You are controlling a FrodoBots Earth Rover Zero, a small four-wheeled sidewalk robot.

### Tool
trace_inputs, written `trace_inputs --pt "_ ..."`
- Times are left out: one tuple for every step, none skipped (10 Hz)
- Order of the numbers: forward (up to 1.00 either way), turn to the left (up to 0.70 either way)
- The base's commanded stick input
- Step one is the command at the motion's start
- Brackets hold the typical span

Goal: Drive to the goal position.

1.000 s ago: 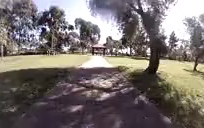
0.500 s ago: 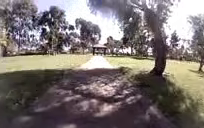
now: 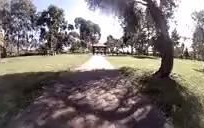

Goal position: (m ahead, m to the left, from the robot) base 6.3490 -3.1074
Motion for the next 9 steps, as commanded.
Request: trace_inputs --pt "0.7 0.0" --pt "0.7 0.0" --pt "0.7 0.0" --pt "0.7 0.0" --pt "0.7 0.0" --pt "0.7 0.0" --pt "0.7 0.0" --pt "0.7 0.0" --pt "0.7 0.0"
